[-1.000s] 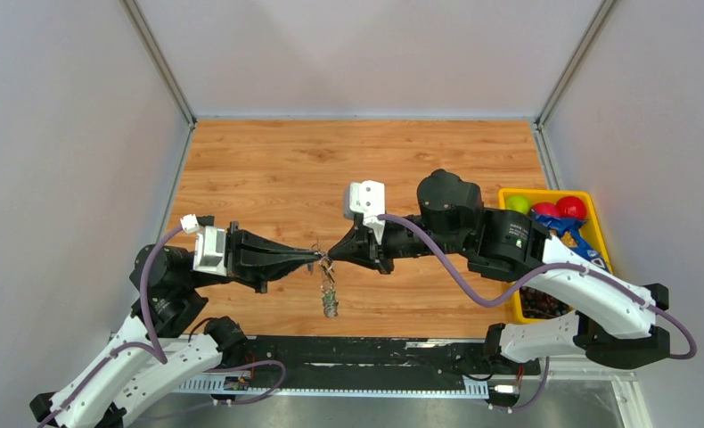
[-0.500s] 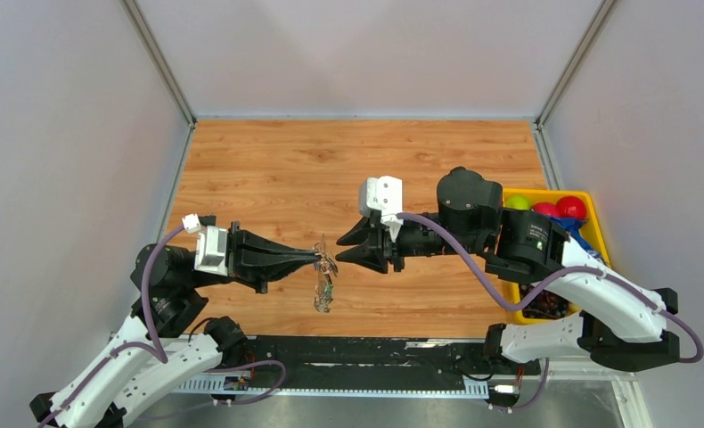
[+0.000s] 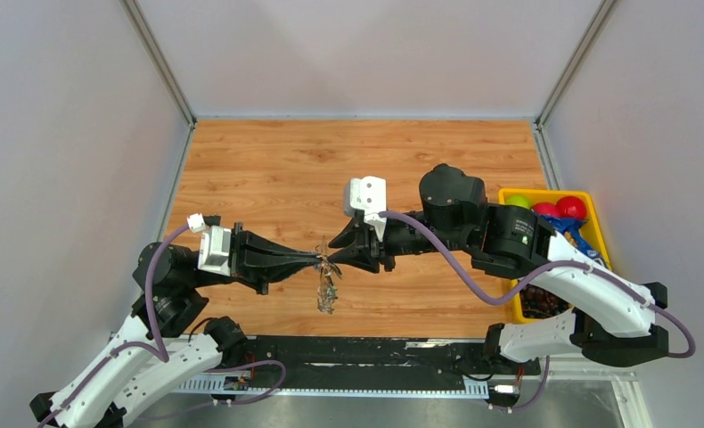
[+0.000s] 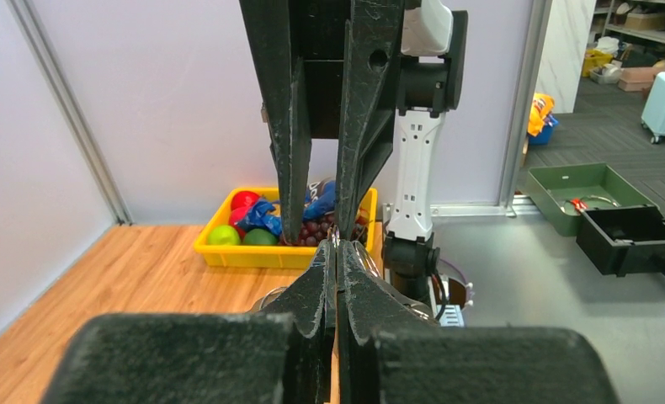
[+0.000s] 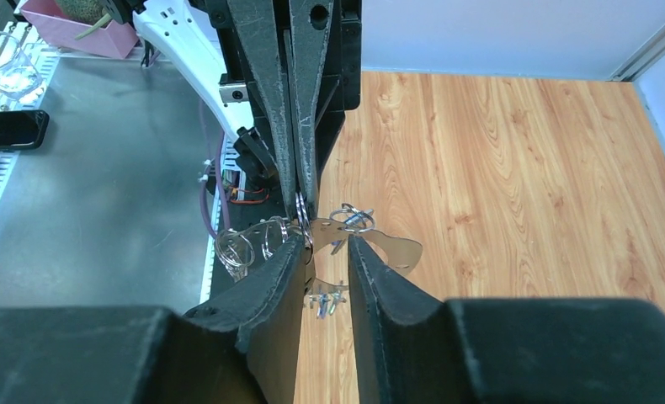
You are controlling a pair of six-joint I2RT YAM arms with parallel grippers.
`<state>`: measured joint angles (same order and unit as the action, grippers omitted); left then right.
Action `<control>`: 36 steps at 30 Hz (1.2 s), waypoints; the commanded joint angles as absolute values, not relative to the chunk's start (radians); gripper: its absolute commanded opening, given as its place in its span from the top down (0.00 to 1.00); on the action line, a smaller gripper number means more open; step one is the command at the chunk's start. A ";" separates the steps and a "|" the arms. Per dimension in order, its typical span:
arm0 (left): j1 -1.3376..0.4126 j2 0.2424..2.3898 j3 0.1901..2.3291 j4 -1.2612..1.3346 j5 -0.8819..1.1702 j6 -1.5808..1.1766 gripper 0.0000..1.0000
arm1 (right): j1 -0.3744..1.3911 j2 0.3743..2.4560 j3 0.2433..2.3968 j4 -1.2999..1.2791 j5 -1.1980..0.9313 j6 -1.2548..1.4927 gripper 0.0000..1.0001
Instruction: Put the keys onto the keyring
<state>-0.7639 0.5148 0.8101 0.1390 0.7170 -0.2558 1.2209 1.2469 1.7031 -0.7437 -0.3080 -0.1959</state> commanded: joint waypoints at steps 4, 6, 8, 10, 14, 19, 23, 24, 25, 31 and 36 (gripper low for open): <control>-0.765 0.507 0.837 0.180 0.716 -0.231 1.00 | 1.226 1.256 1.735 -0.737 -0.353 -0.193 0.75; -0.765 0.507 0.837 0.180 0.712 -0.228 1.00 | 1.226 1.258 1.728 -0.738 -0.365 -0.192 0.79; -0.764 0.503 0.836 0.179 0.706 -0.226 1.00 | 1.227 1.259 1.721 -0.738 -0.371 -0.190 0.86; -0.764 0.501 0.836 0.179 0.702 -0.224 1.00 | 1.226 1.259 1.716 -0.739 -0.371 -0.190 0.90; -0.765 0.496 0.839 0.181 0.694 -0.223 1.00 | 1.226 1.254 1.701 -0.739 -0.374 -0.192 0.93; -0.765 0.492 0.841 0.192 0.685 -0.224 1.00 | 1.226 1.250 1.682 -0.740 -0.372 -0.190 0.99; -0.764 0.492 0.842 0.205 0.682 -0.230 1.00 | 1.226 1.248 1.669 -0.738 -0.368 -0.189 0.99; -0.765 0.491 0.842 0.209 0.681 -0.231 1.00 | 1.226 1.249 1.665 -0.738 -0.368 -0.188 0.99; -0.765 0.491 0.842 0.210 0.680 -0.232 1.00 | 1.226 1.249 1.662 -0.735 -0.367 -0.187 0.98; -0.765 0.490 0.844 0.219 0.679 -0.235 1.00 | 1.226 1.251 1.644 -0.718 -0.349 -0.181 0.93; -0.765 0.489 0.844 0.222 0.679 -0.238 1.00 | 1.226 1.259 1.651 -0.706 -0.342 -0.177 0.93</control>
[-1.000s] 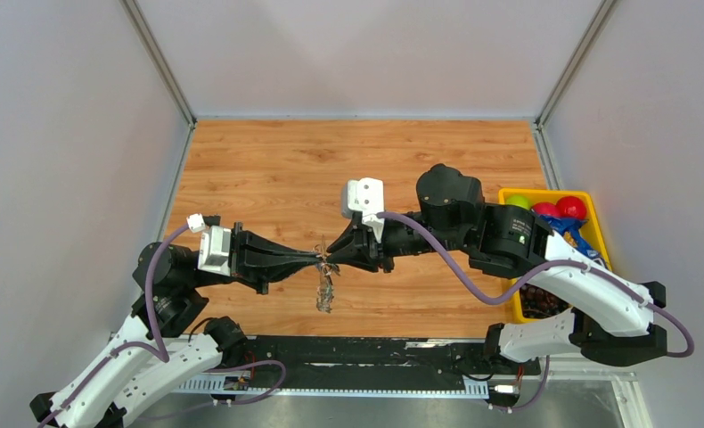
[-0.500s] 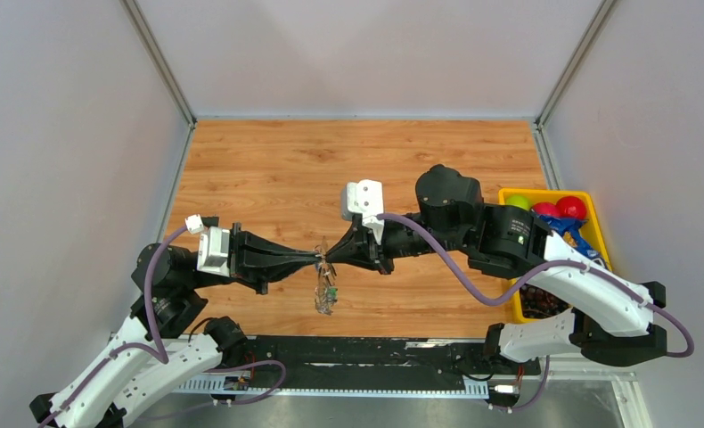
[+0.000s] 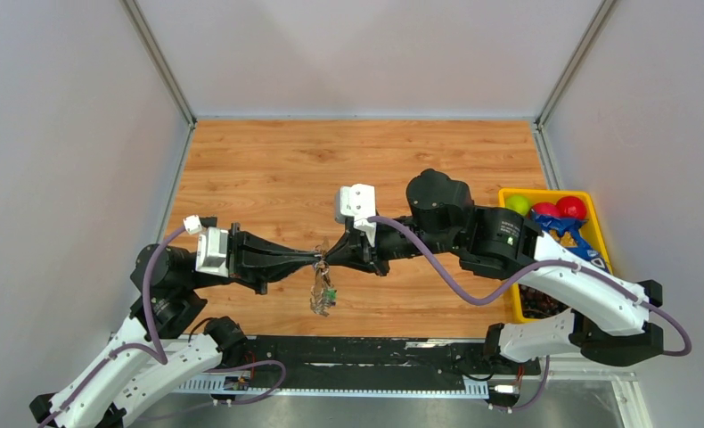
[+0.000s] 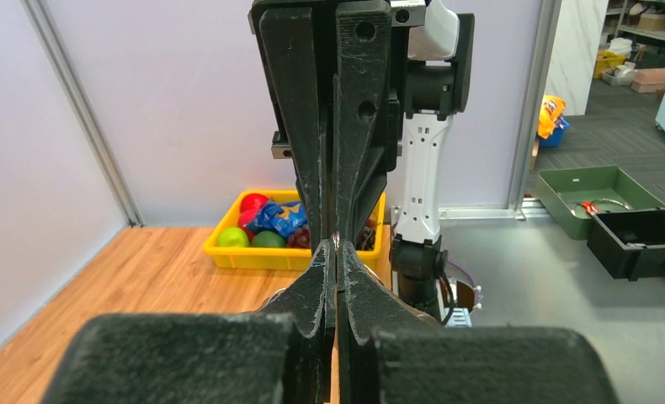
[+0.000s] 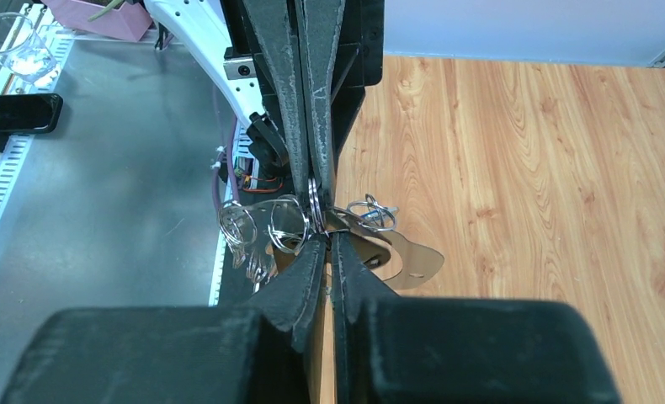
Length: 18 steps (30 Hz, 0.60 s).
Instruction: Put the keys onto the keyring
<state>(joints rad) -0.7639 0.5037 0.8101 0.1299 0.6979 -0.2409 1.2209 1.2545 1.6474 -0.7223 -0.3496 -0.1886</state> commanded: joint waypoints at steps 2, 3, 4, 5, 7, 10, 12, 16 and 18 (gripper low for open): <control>-0.765 0.487 0.844 0.223 0.678 -0.238 1.00 | 1.226 1.261 1.656 -0.699 -0.339 -0.175 0.93; -0.764 0.486 0.844 0.224 0.678 -0.237 1.00 | 1.226 1.260 1.657 -0.695 -0.338 -0.174 0.92; -0.764 0.486 0.844 0.226 0.678 -0.237 1.00 | 1.226 1.260 1.658 -0.692 -0.341 -0.172 0.92; -0.763 0.486 0.845 0.225 0.679 -0.238 1.00 | 1.226 1.259 1.659 -0.688 -0.343 -0.171 0.90; -0.764 0.485 0.844 0.224 0.679 -0.238 1.00 | 1.226 1.255 1.659 -0.685 -0.337 -0.167 0.87; -0.765 0.484 0.841 0.225 0.680 -0.238 1.00 | 1.226 1.240 1.658 -0.678 -0.319 -0.163 0.83; -0.763 0.483 0.840 0.227 0.682 -0.239 1.00 | 1.225 1.228 1.659 -0.672 -0.306 -0.164 0.82; -0.764 0.483 0.838 0.232 0.683 -0.243 1.00 | 1.227 1.211 1.665 -0.657 -0.290 -0.173 0.79; -0.764 0.485 0.835 0.234 0.684 -0.244 1.00 | 1.226 1.213 1.674 -0.652 -0.293 -0.177 0.79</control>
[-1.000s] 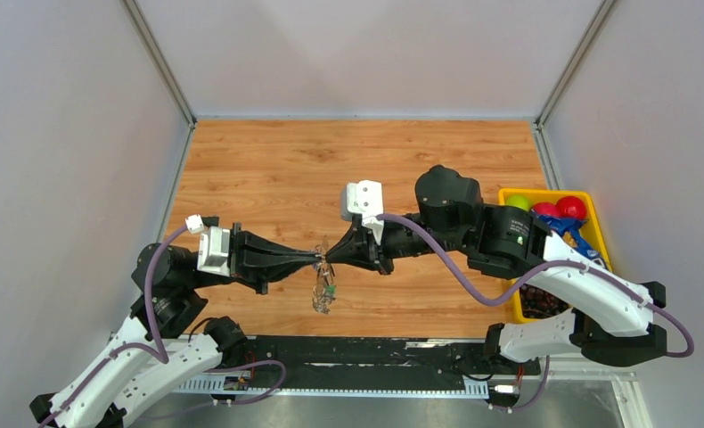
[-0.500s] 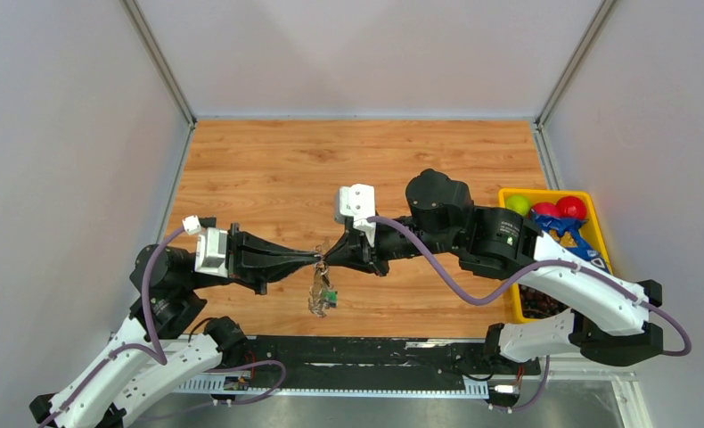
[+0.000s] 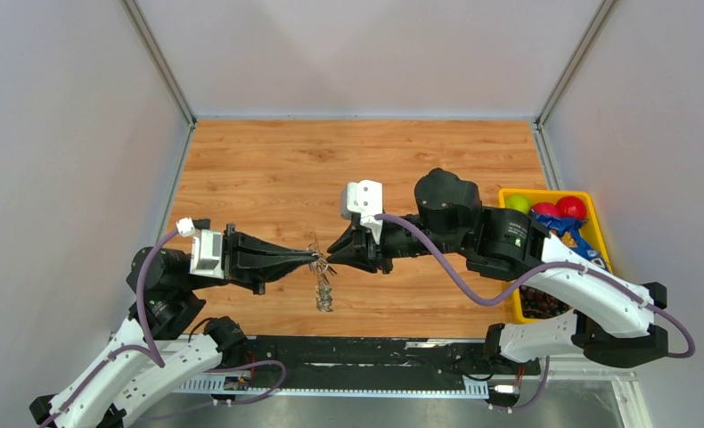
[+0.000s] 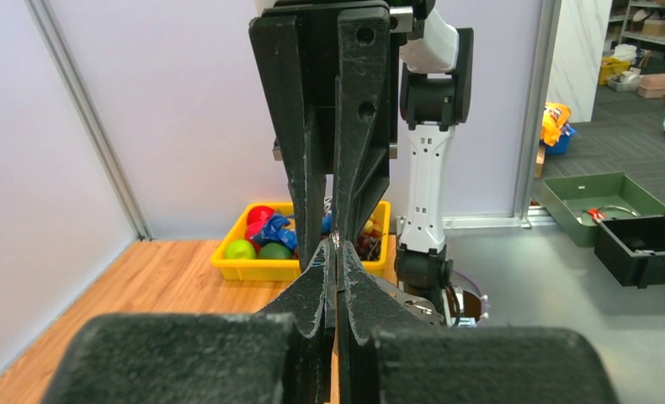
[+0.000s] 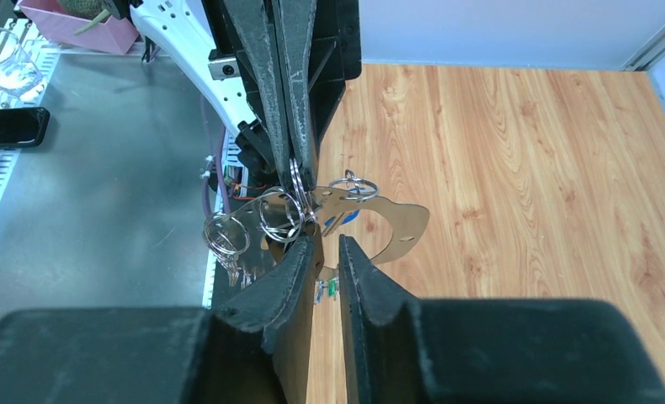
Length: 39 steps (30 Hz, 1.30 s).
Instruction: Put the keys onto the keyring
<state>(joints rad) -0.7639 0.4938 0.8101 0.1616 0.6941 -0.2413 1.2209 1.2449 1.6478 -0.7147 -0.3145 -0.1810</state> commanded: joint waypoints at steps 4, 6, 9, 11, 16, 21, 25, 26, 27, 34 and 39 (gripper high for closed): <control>-0.764 0.484 0.832 0.240 0.687 -0.252 1.00 | 1.226 1.226 1.687 -0.645 -0.309 -0.187 0.78; -0.765 0.483 0.830 0.243 0.688 -0.255 1.00 | 1.226 1.236 1.693 -0.641 -0.317 -0.191 0.77; -0.764 0.482 0.826 0.244 0.688 -0.256 1.00 | 1.226 1.247 1.700 -0.637 -0.330 -0.193 0.77; -0.763 0.481 0.824 0.244 0.689 -0.256 1.00 | 1.226 1.249 1.703 -0.633 -0.338 -0.195 0.77; -0.764 0.481 0.821 0.244 0.689 -0.252 1.00 | 1.226 1.256 1.712 -0.625 -0.369 -0.196 0.77; -0.765 0.482 0.821 0.240 0.685 -0.246 1.00 | 1.226 1.257 1.714 -0.624 -0.397 -0.196 0.76; -0.764 0.483 0.821 0.237 0.683 -0.244 1.00 | 1.226 1.252 1.709 -0.624 -0.412 -0.198 0.75; -0.765 0.483 0.821 0.236 0.684 -0.245 1.00 | 1.226 1.250 1.709 -0.625 -0.424 -0.197 0.74; -0.766 0.483 0.821 0.236 0.683 -0.245 1.00 | 1.227 1.250 1.709 -0.624 -0.431 -0.196 0.74; -0.764 0.488 0.821 0.235 0.683 -0.242 1.00 | 1.228 1.253 1.714 -0.619 -0.445 -0.192 0.74; -0.765 0.488 0.822 0.235 0.685 -0.242 1.00 | 1.228 1.266 1.720 -0.610 -0.431 -0.191 0.77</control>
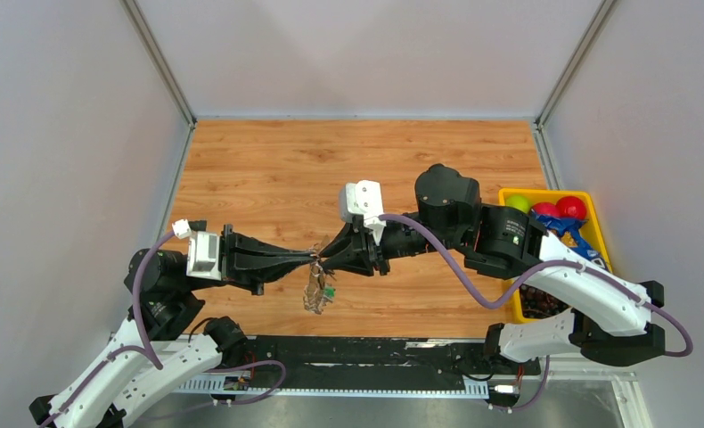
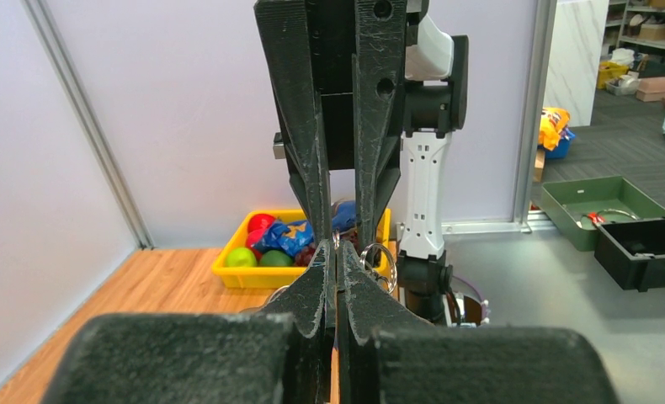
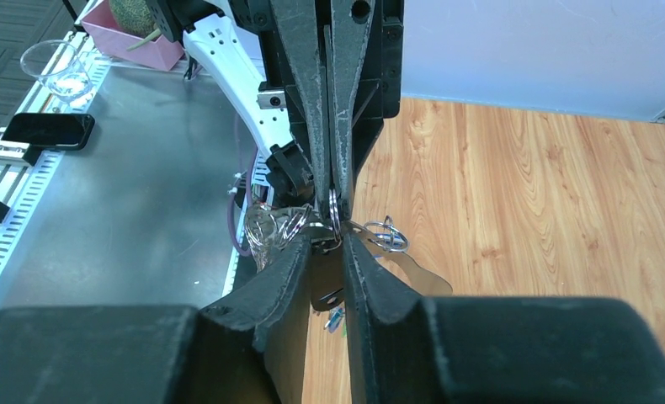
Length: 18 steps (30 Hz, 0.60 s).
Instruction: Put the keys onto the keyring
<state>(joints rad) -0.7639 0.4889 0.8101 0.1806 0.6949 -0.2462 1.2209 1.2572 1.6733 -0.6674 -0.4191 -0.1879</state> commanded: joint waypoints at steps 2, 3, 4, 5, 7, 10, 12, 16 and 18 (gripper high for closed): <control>-0.764 0.487 0.822 0.235 0.686 -0.244 1.00 | 1.229 1.271 1.723 -0.608 -0.427 -0.192 0.78; -0.764 0.487 0.821 0.235 0.687 -0.244 1.00 | 1.229 1.273 1.725 -0.606 -0.424 -0.192 0.80; -0.765 0.487 0.820 0.236 0.686 -0.243 1.00 | 1.229 1.276 1.726 -0.605 -0.422 -0.192 0.80; -0.764 0.486 0.819 0.237 0.687 -0.244 1.00 | 1.229 1.279 1.727 -0.604 -0.417 -0.191 0.82; -0.764 0.486 0.818 0.239 0.688 -0.245 1.00 | 1.229 1.285 1.730 -0.604 -0.416 -0.190 0.88; -0.764 0.481 0.816 0.241 0.687 -0.243 1.00 | 1.229 1.288 1.724 -0.605 -0.410 -0.193 1.00; -0.764 0.477 0.816 0.241 0.686 -0.242 1.00 | 1.230 1.284 1.716 -0.609 -0.409 -0.194 1.00; -0.765 0.467 0.821 0.240 0.681 -0.239 1.00 | 1.229 1.266 1.691 -0.615 -0.401 -0.198 1.00; -0.764 0.470 0.832 0.228 0.681 -0.238 1.00 | 1.229 1.260 1.686 -0.622 -0.392 -0.194 1.00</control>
